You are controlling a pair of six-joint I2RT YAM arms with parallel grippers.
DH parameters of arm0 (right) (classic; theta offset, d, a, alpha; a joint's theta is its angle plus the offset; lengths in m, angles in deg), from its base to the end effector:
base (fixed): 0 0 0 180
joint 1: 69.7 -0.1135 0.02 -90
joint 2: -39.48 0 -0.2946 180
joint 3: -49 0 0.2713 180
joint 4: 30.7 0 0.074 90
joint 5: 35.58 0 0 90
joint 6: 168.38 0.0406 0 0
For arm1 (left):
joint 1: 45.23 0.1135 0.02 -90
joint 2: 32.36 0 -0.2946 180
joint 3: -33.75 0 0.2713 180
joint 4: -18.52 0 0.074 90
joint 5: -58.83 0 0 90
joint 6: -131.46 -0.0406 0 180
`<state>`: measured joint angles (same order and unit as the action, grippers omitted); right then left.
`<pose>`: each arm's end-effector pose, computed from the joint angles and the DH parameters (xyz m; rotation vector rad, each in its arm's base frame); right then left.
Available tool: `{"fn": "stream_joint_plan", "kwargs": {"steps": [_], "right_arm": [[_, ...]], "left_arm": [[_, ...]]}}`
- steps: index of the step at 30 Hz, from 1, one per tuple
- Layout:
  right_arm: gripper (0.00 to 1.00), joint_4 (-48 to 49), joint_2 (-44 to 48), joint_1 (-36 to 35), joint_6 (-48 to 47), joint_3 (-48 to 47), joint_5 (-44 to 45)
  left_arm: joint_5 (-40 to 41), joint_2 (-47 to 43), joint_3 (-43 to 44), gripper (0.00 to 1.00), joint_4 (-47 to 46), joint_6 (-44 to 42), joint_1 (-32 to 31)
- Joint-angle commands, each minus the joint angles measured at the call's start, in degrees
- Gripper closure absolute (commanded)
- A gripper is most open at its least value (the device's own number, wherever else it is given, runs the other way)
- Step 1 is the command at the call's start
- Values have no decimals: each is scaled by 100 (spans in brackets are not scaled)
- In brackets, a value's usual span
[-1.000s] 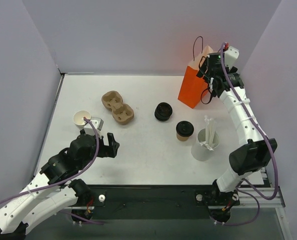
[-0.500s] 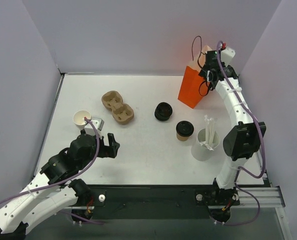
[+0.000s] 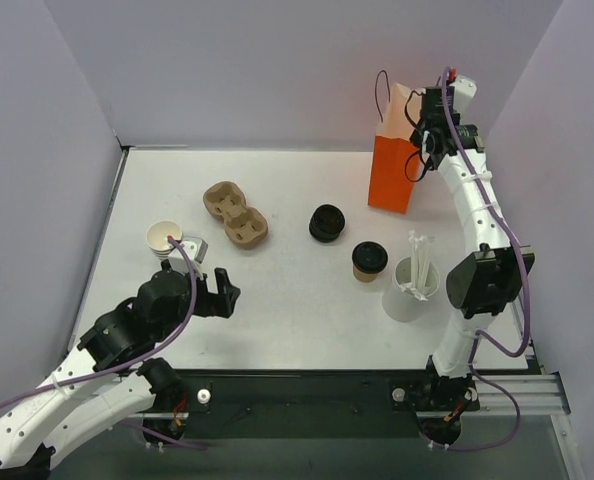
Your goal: Pack the takeout coffee
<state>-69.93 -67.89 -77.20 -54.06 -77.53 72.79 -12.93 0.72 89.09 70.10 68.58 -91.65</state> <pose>0.4676 0.0487 0.4451 0.4881 1.8395 0.0684 0.0936 -0.0799 0.3219 0.1558 2.0810 -0.4608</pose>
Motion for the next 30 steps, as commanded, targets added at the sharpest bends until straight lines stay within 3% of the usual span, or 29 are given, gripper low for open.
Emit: {"fn": "stream_joint_plan", "kwargs": {"steps": [1, 9, 13, 22, 27, 30], "right_arm": [[100, 158, 374, 30, -489, -445, -307], [100, 299, 1226, -66, -647, -350, -966], [100, 439, 1990, -260, -805, 334, -1361], [100, 457, 3545, -523, -981, 1697, -3505], [100, 457, 4337, -1085, -1359, 2777, -3910], [98, 405, 4777, -1174, -1595, 3385, -4981]], "left_arm": [[101, -100, 41, 3, -207, -83, -34], [293, -197, 85, 3, -119, -57, -26], [487, -337, 120, 3, 21, 22, -34], [699, -732, 68, 3, 30, 101, -34], [725, -803, 33, 3, 13, 101, -34], [734, -803, 32, 3, 22, 101, -34]]}}
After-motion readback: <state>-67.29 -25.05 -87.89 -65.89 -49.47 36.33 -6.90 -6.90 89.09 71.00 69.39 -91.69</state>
